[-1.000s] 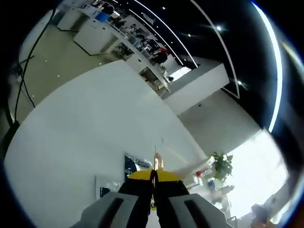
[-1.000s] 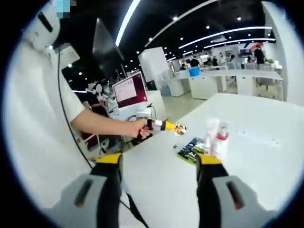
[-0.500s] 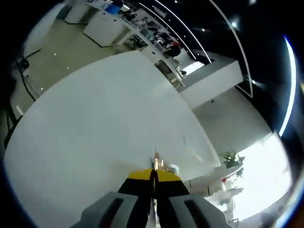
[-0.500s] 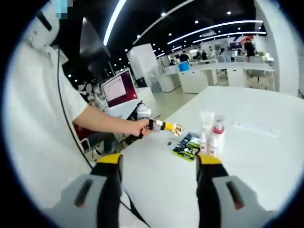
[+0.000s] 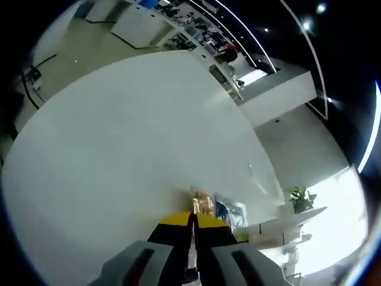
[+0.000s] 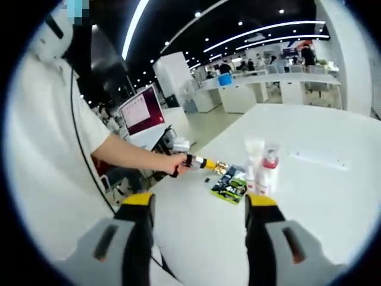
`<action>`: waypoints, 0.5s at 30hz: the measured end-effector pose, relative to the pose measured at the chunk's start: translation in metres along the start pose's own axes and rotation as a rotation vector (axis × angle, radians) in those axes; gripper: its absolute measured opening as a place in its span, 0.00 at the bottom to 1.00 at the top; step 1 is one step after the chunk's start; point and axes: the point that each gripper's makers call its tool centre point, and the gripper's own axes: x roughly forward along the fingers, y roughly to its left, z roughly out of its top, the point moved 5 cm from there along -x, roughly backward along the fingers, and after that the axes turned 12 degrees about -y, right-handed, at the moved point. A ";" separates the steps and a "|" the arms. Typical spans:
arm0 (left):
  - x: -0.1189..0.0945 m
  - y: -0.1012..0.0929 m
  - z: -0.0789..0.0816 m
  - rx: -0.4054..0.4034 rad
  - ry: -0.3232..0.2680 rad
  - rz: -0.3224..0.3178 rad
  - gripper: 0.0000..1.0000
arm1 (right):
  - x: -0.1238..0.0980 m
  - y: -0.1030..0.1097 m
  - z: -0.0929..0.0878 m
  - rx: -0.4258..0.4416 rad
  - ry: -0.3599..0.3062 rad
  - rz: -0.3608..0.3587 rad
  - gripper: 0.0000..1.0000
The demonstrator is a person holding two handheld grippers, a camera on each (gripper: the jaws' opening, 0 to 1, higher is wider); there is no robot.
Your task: Arrange the skincare products in the storage area until every visible bottle or jar stands upright without overlapping.
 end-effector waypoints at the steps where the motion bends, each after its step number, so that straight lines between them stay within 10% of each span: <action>1: 0.001 0.002 -0.002 0.024 0.008 0.014 0.01 | 0.001 -0.001 0.000 0.002 0.000 -0.001 0.63; 15: 0.006 0.006 0.004 0.060 0.005 0.037 0.03 | 0.000 0.000 -0.005 0.014 0.001 0.006 0.62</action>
